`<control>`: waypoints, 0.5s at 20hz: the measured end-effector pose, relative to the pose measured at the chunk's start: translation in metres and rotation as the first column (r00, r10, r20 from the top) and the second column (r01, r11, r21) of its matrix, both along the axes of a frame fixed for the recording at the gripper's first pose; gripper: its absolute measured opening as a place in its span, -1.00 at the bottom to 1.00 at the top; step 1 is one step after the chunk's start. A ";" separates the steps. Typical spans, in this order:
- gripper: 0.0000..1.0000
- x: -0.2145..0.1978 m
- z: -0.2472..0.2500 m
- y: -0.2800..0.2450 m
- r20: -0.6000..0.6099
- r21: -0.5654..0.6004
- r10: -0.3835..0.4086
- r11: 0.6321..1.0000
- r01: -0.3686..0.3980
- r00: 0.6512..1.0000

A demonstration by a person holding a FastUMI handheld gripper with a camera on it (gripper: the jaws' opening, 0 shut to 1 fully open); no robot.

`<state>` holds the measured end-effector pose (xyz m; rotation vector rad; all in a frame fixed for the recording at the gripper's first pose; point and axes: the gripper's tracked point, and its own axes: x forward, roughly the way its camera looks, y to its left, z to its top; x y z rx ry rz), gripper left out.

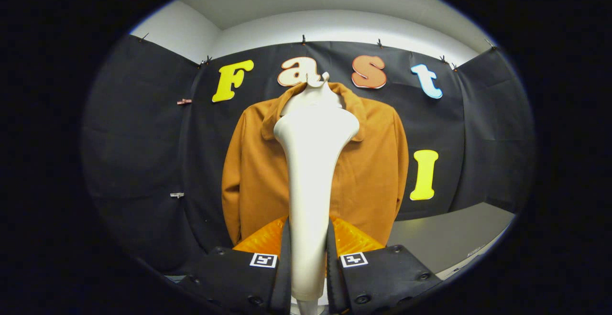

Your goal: Iron the clothes twice with a garment steamer, once on the left side and once on the right side.

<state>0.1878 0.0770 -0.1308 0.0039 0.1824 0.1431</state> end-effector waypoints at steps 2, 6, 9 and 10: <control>-0.33 -0.004 0.006 -0.011 0.023 0.001 -0.015 1.000 0.015 1.000; -0.33 -0.005 0.011 -0.031 0.046 0.010 -0.024 1.000 0.024 0.999; -0.33 -0.005 0.013 -0.040 0.057 0.020 -0.023 1.000 0.022 0.998; -0.33 -0.003 0.014 -0.044 0.060 0.019 -0.026 0.999 0.025 0.998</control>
